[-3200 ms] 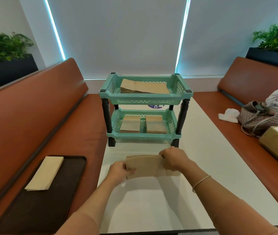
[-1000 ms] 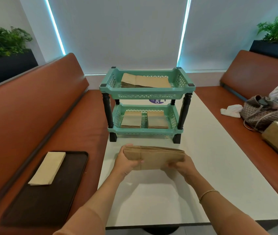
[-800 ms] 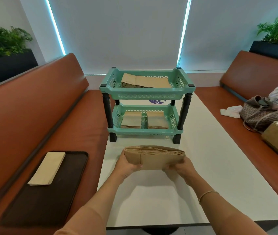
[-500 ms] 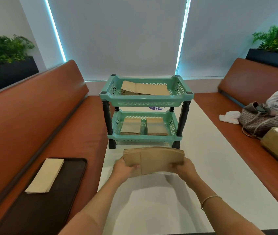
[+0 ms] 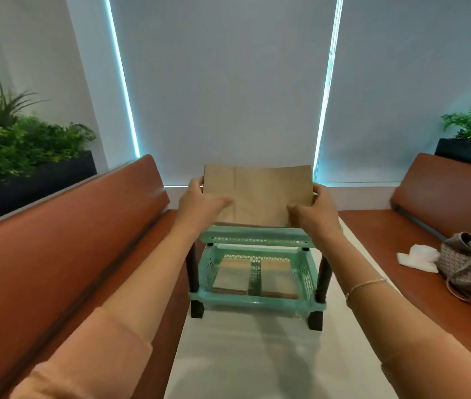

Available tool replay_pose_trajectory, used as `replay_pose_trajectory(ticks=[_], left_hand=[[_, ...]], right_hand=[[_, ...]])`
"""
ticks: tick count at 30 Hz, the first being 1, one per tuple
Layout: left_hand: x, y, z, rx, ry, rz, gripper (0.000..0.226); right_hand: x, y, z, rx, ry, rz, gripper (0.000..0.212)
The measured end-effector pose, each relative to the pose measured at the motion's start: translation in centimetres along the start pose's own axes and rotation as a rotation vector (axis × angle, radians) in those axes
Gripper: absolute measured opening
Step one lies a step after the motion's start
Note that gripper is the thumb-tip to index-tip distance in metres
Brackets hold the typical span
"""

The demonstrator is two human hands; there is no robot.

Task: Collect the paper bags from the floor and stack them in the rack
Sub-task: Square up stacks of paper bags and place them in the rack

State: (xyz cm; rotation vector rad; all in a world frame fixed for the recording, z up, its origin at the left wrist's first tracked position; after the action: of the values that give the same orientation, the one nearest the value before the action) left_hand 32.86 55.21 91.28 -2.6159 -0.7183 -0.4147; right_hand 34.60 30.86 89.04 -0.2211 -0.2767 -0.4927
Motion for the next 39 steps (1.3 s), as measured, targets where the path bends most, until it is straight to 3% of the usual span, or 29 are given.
replay_pose_trajectory(ticks=[5,7,9,13,17,22,27,32,39], left_hand=[[6.1,2.6,-1.1,0.27,-0.033,-0.023,0.057],[7.8,4.1,-0.1,0.37,-0.072,0.014,0.06],[9.1,5.6,0.8,0.485,-0.077,0.049,0.064],[10.4,8.0,2.5,0.626,-0.057,0.097,0.056],[10.8,9.3,4.0,0.661,-0.063,0.145,0.045],[11.1,9.6,5.7,0.657,-0.127,0.139,0.051],[11.1,9.8,6.1,0.754,-0.057,0.153,0.059],[10.9,10.0,6.2,0.778,-0.027,0.162,0.055],[10.4,10.1,6.3,0.788,-0.047,0.186,0.05]], right_hand=[[6.3,2.4,1.9,-0.173,0.014,-0.069,0.052],[8.1,3.5,1.6,-0.32,0.029,-0.04,0.039],[9.3,4.5,0.7,-0.423,0.05,0.012,0.013],[10.6,6.1,-1.7,-0.458,0.091,0.043,0.032],[11.0,7.1,-4.0,-0.457,0.156,0.07,0.028],[11.1,7.6,-5.2,-0.504,0.143,0.098,0.027],[10.9,7.9,-6.0,-0.552,0.14,0.099,0.023],[10.5,8.1,-6.9,-0.599,0.163,0.106,0.012],[10.2,8.3,-7.6,-0.697,0.198,0.14,0.013]])
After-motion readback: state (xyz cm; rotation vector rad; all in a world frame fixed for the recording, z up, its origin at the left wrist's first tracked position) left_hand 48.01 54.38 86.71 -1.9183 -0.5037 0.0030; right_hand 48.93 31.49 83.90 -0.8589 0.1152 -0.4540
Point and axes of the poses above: each hand's wrist, its own x-axis towards the middle knuckle, its own y-axis out of the palm, z = x × y, the point moved 8 cm from there along x, towards the middle knuckle, and after that the axes turned 12 degrees about -z, right-handed, at the moved point
